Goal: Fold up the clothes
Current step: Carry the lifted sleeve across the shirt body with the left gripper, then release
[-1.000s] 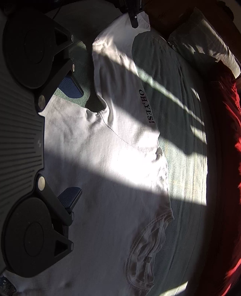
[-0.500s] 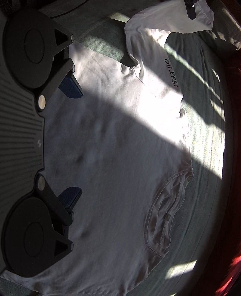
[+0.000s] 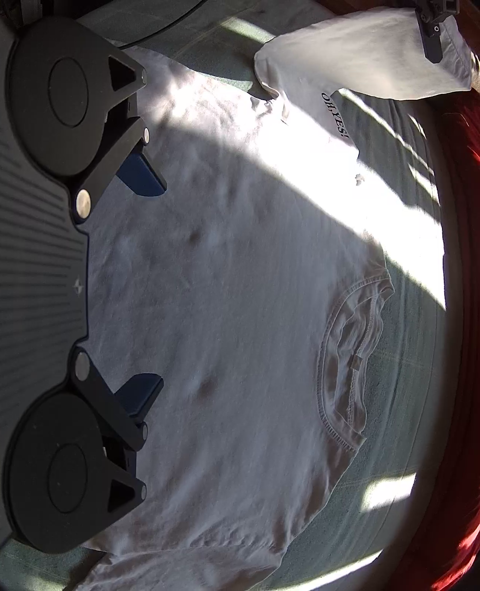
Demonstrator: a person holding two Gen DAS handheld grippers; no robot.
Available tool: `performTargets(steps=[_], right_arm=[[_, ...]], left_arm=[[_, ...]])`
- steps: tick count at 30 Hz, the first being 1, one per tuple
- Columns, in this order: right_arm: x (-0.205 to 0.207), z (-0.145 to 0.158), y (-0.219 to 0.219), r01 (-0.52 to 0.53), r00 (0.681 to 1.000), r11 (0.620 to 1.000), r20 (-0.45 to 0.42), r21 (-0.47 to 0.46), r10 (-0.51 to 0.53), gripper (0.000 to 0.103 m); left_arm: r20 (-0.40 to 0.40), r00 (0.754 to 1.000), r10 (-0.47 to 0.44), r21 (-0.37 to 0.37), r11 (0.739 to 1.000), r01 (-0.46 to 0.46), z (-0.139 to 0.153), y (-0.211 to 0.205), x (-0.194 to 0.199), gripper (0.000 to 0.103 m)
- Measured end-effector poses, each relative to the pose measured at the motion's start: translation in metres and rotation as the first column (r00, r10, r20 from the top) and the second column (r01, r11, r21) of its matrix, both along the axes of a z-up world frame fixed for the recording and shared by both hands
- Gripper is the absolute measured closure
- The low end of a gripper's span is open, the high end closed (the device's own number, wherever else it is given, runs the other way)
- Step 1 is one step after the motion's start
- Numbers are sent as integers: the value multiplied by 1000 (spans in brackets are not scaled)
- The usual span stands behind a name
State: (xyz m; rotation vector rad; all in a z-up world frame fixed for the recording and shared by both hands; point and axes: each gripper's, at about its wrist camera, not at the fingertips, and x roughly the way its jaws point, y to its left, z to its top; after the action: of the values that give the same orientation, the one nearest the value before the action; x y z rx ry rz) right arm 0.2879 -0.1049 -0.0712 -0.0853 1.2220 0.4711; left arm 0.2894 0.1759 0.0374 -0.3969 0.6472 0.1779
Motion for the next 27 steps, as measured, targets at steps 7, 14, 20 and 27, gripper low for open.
performTargets(steps=[7,14,20,27], right_arm=[[-1,-1,-29,4,1000,1000,-1,9,-4,0],[-2,-1,-61,31,1000,999,-3,28,-31,0],[-8,-4,-87,58,998,998,-10,39,-58,0],[-12,-7,-110,97,995,994,-12,49,-96,0]], left_arm=[[-9,998,-64,2,998,64,-5,-47,15,94],[-7,990,-142,-32,989,142,-10,-97,32,94],[-15,978,-210,-43,977,209,-22,-136,49,94],[-63,954,-295,-1,955,295,-42,-184,59,94]])
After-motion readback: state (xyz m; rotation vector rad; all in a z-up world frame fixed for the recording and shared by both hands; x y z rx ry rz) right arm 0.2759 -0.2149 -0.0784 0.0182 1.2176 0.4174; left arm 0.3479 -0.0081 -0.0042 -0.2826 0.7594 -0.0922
